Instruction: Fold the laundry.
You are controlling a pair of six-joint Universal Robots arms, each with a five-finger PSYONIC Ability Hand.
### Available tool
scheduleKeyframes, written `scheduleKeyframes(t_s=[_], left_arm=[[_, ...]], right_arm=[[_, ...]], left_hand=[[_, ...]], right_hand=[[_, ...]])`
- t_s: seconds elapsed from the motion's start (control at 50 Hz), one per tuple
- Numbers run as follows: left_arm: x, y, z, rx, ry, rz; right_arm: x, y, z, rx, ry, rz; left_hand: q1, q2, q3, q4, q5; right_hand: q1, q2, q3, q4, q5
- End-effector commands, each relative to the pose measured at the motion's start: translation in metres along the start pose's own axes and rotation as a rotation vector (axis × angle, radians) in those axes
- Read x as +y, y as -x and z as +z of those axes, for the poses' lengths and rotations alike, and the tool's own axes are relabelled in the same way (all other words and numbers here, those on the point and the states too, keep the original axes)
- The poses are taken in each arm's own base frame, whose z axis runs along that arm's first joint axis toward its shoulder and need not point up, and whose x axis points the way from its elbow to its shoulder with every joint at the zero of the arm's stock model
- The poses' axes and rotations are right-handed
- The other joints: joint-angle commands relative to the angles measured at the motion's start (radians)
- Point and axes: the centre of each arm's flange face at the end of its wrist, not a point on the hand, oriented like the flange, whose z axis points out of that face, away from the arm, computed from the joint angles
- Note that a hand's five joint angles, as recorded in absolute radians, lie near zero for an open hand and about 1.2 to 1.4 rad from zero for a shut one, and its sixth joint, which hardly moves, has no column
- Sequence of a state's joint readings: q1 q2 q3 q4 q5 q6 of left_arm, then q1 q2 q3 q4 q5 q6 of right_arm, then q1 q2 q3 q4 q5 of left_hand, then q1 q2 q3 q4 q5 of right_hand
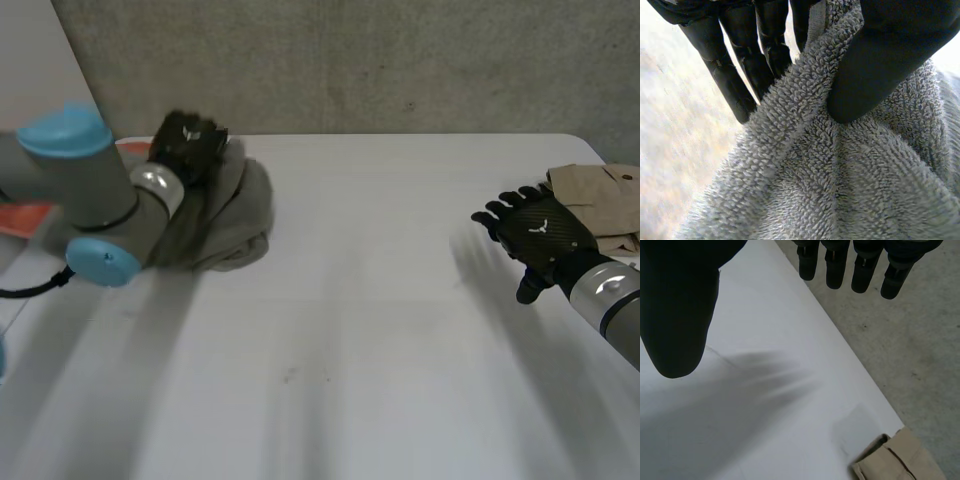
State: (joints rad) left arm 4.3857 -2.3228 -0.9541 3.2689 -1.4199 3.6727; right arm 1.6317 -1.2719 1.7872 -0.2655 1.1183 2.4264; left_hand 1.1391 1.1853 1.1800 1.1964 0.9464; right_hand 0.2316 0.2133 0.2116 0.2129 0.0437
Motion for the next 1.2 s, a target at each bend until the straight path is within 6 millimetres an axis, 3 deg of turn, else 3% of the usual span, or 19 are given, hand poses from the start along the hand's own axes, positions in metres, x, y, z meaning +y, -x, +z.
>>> scheduleKeyframes(t_s=[0.02, 0.04, 0.1, 0.18, 0.22, 0.32, 0.4, 0.44, 0.56, 0.66, 0.74, 0.82, 0.92, 1.04, 1.14, 1.2], left_arm=[[-0.111, -0.006, -0.052, 0.045, -0.205, -0.255], [-0.132, -0.013, -0.066, 0.081, -0.249, -0.325], [-0.16, -0.025, -0.086, 0.145, -0.304, -0.446], [-0.17, -0.04, -0.097, 0.203, -0.312, -0.506], [-0.168, -0.046, -0.097, 0.217, -0.3, -0.503], [-0.123, -0.098, -0.092, 0.316, -0.124, -0.466], [-0.102, -0.138, -0.108, 0.421, -0.005, -0.378], [-0.097, -0.145, -0.114, 0.44, 0.024, -0.342], [-0.095, -0.142, -0.131, 0.447, 0.057, -0.322], [-0.103, -0.122, -0.147, 0.385, 0.054, -0.325], [-0.092, -0.103, -0.152, 0.29, 0.111, -0.334], [-0.068, -0.097, -0.157, 0.224, 0.207, -0.354], [-0.051, -0.103, -0.159, 0.223, 0.247, -0.357], [-0.025, -0.127, -0.145, 0.26, 0.258, -0.344], [-0.017, -0.142, -0.125, 0.3, 0.219, -0.35], [-0.009, -0.152, -0.112, 0.315, 0.22, -0.352]], right_arm=[[-0.013, -0.016, -0.007, 0.099, 0.006, -0.013], [-0.015, -0.018, -0.008, 0.113, 0.004, -0.011], [-0.025, -0.03, -0.01, 0.177, -0.012, 0.024], [-0.039, -0.045, -0.014, 0.243, -0.039, 0.091], [-0.042, -0.049, -0.014, 0.247, -0.043, 0.134], [-0.052, -0.053, -0.018, 0.216, -0.027, 0.205], [-0.06, -0.056, -0.021, 0.177, 0.003, 0.233], [-0.064, -0.055, -0.022, 0.127, 0.022, 0.249], [-0.062, -0.049, -0.014, -0.009, 0.074, 0.295], [-0.06, -0.05, -0.018, -0.06, 0.136, 0.34], [-0.059, -0.042, -0.021, -0.125, 0.185, 0.372], [-0.044, -0.035, -0.012, -0.163, 0.235, 0.361], [-0.031, -0.023, 0.006, -0.205, 0.248, 0.297], [-0.026, 0.004, 0.032, -0.273, 0.227, 0.223], [-0.017, 0.007, 0.049, -0.283, 0.22, 0.137], [-0.014, 0.007, 0.054, -0.286, 0.214, 0.1]], left_hand=[[0.257, 0.211, 0.216, 0.2, 0.275], [0.257, 0.211, 0.216, 0.2, 0.275], [0.257, 0.211, 0.216, 0.2, 0.275], [0.257, 0.211, 0.216, 0.2, 0.275], [0.257, 0.211, 0.216, 0.2, 0.275], [0.223, 0.176, 0.182, 0.165, 0.241], [-0.357, -0.404, -0.398, -0.415, -0.339], [-0.452, -0.498, -0.493, -0.51, -0.434], [-0.796, -0.842, -0.837, -0.853, -0.778], [-0.835, -0.881, -0.875, -0.892, -0.816], [-0.843, -0.89, -0.884, -0.901, -0.825], [-0.855, -0.901, -0.896, -0.912, -0.837], [-0.855, -0.901, -0.896, -0.912, -0.837], [-0.849, -0.895, -0.89, -0.907, -0.831], [-0.829, -0.875, -0.87, -0.886, -0.811], [-0.68, -0.726, -0.721, -0.737, -0.661]], right_hand=[[-0.057, -0.039, -0.037, -0.038, -0.044], [-0.057, -0.039, -0.037, -0.038, -0.044], [-0.057, -0.039, -0.037, -0.038, -0.044], [-0.057, -0.039, -0.037, -0.038, -0.044], [-0.057, -0.039, -0.037, -0.038, -0.044], [-0.057, -0.039, -0.037, -0.038, -0.044], [-0.057, -0.039, -0.037, -0.038, -0.044], [-0.057, -0.039, -0.037, -0.038, -0.044], [-0.057, -0.039, -0.037, -0.038, -0.044], [-0.057, -0.039, -0.037, -0.038, -0.044], [-0.057, -0.039, -0.037, -0.038, -0.044], [-0.057, -0.039, -0.037, -0.038, -0.044], [-0.057, -0.039, -0.037, -0.038, -0.044], [-0.057, -0.039, -0.037, -0.038, -0.044], [0.117, 0.135, 0.137, 0.136, 0.13], [0.267, 0.285, 0.287, 0.286, 0.28]])
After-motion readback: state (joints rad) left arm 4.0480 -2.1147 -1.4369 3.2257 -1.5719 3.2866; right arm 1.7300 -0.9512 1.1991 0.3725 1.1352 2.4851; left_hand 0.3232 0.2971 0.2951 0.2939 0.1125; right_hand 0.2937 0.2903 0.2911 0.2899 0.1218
